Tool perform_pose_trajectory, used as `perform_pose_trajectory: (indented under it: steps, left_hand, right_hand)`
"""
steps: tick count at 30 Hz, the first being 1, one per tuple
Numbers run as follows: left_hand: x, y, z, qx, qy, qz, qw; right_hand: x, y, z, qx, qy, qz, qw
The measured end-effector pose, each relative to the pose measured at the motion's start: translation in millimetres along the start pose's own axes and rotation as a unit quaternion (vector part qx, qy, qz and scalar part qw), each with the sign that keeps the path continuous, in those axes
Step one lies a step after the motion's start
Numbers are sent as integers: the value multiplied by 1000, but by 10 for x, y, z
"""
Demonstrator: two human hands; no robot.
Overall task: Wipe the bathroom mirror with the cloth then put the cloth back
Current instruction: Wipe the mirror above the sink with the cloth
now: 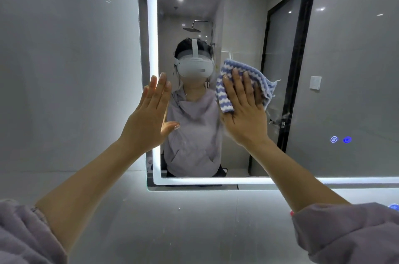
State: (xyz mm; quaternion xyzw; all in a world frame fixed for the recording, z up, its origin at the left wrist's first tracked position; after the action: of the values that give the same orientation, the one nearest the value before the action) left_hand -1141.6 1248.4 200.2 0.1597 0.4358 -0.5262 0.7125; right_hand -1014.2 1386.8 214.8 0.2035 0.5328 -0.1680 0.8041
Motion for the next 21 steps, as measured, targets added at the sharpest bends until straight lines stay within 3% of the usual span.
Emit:
perform_pose_trajectory:
  steps: [4, 9, 21]
  left_hand:
    - [3, -6, 6, -1, 7, 0, 1000]
    - [-2, -19, -5, -1, 13, 0, 1000]
    - [-12, -19, -12, -19, 8, 8, 1000]
  right_hand:
    - [83, -82, -65, -20, 6, -26, 999]
    - [418, -240, -275, -36, -43, -22, 998]
    - [1573, -1076, -844, -48, -148, 120, 981]
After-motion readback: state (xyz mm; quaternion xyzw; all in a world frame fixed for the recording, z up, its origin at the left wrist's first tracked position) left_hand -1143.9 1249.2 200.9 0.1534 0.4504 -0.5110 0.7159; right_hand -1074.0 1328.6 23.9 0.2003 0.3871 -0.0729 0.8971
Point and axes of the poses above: each hand's wrist, its own x-axis away from the middle knuckle, its own z-axis out of the back of the hand, y = z × x, the point moved 10 cm from there along -x, towards the middle knuckle, and after that the axes turned 2 degrees about -y, right-handed, at the moved point
